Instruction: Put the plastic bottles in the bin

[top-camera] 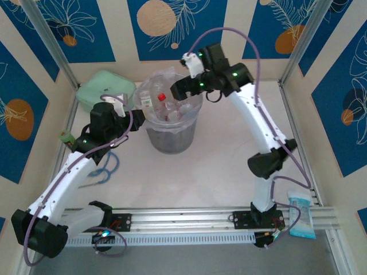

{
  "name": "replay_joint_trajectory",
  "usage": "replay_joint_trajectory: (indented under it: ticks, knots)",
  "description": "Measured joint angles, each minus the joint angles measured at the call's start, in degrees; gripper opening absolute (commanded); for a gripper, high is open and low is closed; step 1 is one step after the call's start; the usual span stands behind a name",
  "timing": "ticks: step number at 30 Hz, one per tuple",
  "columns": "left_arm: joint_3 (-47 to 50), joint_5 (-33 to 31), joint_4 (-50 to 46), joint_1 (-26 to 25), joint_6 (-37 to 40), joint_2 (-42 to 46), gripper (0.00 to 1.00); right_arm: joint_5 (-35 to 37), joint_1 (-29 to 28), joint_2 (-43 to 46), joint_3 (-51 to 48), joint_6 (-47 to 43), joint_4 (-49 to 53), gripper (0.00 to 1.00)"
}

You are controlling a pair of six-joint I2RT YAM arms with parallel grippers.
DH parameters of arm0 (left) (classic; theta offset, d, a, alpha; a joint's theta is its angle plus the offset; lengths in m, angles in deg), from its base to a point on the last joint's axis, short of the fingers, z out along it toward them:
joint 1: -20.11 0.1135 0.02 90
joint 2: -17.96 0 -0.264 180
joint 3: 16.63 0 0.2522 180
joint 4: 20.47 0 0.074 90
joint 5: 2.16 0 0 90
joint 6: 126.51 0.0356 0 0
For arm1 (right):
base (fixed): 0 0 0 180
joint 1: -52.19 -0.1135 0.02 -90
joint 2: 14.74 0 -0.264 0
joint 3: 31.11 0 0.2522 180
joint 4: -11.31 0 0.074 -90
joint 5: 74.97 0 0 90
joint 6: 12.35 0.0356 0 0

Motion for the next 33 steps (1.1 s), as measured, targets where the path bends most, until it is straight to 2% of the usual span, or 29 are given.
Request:
replay_joint_trajectory:
  ticks: [7,14,19,21,25,27,33]
  knots:
    - [-1.11,2.6,3.3,-0.37,-0.33,-3.72,0.31,-2.82,7.78,13.49,-18.86,5.46,-11.23,0.94]
    - [-3.13,2.67,6.27,-3.41,-0.5,-7.98,0.32,-5.18,18.01,24.98,-39.87,11.96,-22.23,0.93]
    - [-4.48,3.04,8.35,-4.85,-1.2,-10.75,0.34,-6.4,21.77,30.51,-50.58,16.26,-28.5,0.94]
    - [-4.68,3.74,8.83,-5.22,-1.36,-11.34,0.42,-6.36,22.67,31.54,-52.94,17.31,-29.99,0.94]
    - [-5.22,4.55,5.99,-5.9,0.59,-11.37,0.84,-5.33,24.52,33.75,-58.66,19.17,-33.64,0.99]
    - [-6.23,4.52,2.91,-5.97,2.49,-11.26,0.99,-3.96,25.31,35.3,-62.51,19.76,-35.28,0.99]
    - [-8.7,-0.07,-6.12,-5.35,8.68,-5.84,1.0,2.49,26.12,37.62,-71.76,19.63,-38.49,0.99]
